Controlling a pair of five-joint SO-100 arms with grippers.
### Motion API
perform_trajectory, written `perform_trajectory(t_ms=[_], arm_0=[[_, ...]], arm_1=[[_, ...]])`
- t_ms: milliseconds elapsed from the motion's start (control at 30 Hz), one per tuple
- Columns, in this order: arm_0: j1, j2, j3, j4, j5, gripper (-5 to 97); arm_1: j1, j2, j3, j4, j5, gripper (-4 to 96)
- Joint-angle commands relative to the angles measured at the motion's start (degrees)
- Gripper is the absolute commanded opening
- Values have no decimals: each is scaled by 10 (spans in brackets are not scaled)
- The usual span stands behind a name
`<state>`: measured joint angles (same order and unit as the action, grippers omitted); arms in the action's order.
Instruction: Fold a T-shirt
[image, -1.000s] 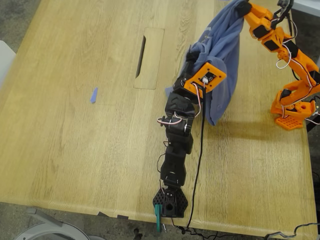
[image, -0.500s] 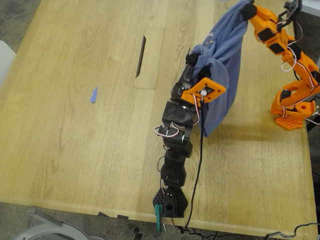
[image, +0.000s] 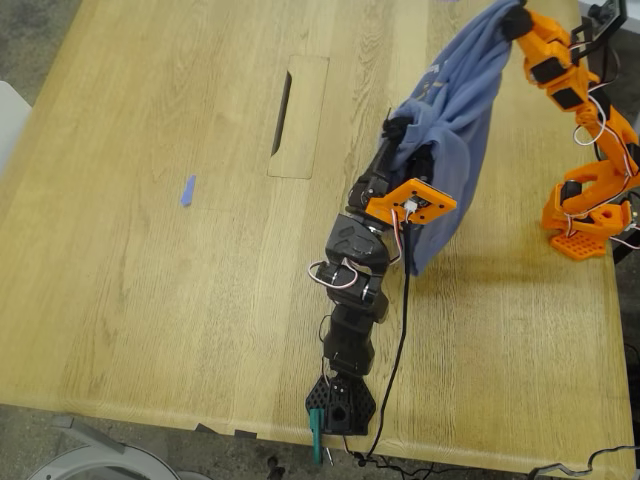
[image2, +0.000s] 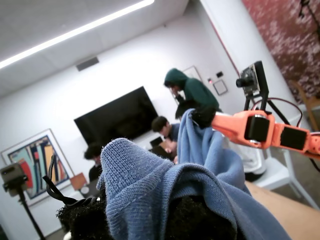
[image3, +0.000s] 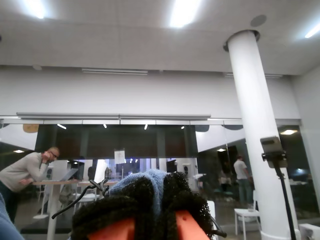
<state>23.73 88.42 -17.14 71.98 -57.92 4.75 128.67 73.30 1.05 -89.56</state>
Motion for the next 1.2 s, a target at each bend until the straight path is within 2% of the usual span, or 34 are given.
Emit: perform_trajectory(t_ms=[0,567,833,1167], arm_0=[[3,66,-23,-44,-11,-2],[71,100,-23,-37,-52,-2],[143,139,-23,70,-53,-2],[274,137,0,143,-58,-2]], arm_1=[[12,33,-40,7,-4,-1],[17,100,-50,105,-3,-1],[13,148,-66,200,1,-1],[-29,161,-97,287,3,-1]])
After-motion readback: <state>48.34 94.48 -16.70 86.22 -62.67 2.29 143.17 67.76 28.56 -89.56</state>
